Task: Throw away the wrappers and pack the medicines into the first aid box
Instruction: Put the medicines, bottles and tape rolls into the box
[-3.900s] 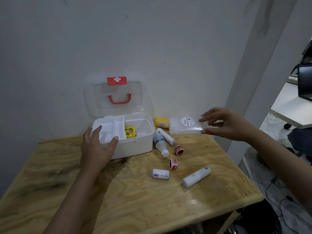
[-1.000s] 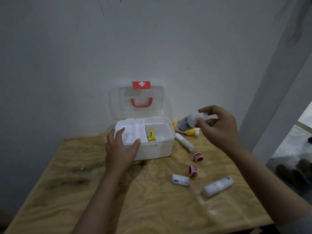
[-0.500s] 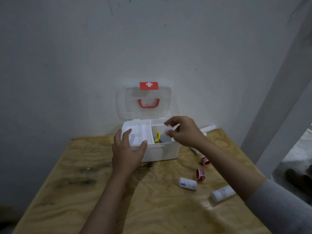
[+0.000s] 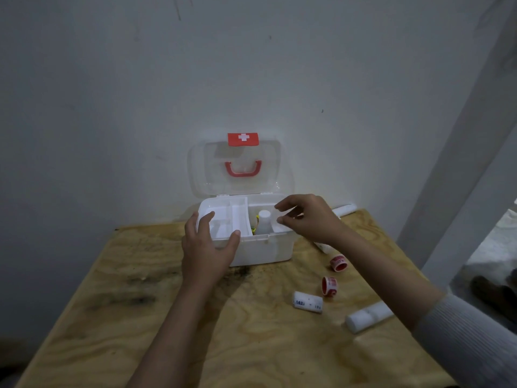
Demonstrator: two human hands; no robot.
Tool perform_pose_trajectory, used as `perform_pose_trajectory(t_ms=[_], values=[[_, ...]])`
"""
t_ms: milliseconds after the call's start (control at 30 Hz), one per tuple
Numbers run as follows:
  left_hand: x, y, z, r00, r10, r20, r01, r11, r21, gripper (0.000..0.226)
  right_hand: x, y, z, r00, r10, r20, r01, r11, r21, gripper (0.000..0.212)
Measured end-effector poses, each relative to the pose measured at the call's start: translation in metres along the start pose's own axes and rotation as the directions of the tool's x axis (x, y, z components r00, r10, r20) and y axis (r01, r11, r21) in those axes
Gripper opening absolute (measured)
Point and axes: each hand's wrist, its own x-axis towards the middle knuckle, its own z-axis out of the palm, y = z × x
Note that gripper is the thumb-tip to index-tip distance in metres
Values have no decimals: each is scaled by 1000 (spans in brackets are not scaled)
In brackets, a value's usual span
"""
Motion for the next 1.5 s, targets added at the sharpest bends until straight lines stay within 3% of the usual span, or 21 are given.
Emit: perform_pose_trajectory(t_ms=[233, 367, 633, 867, 1200, 1333, 1500], values=[[2, -2, 1, 1000, 10, -9, -10, 1000, 9, 65, -5, 69, -26, 944, 201, -263, -226, 972, -69, 12], [2, -2, 1, 1000, 14, -9, -14, 1000, 21, 64, -5, 115, -21, 907, 328, -264, -381, 907, -180, 20], [1, -3, 2, 1000, 2, -12, -2, 1000, 22, 62, 2, 143, 3, 892, 348, -289, -415, 885, -213, 23], [1, -3, 2, 1000, -2, -11, 2, 1000, 20, 63, 0, 146, 0, 927, 123, -355, -215, 948, -233, 14], [0, -2, 2, 1000, 1, -19, -1, 1000, 16, 62, -14, 78, -56, 862, -133, -489, 79, 988, -130, 14], [1, -2, 2, 1000, 4, -16, -4, 1000, 12, 61, -18, 45, -72, 871, -249, -423, 207, 968, -144, 17], [0, -1, 1, 1000, -2, -8, 2, 1000, 17, 61, -8, 24, -64, 906, -354, -232, 298, 923, -242, 19]])
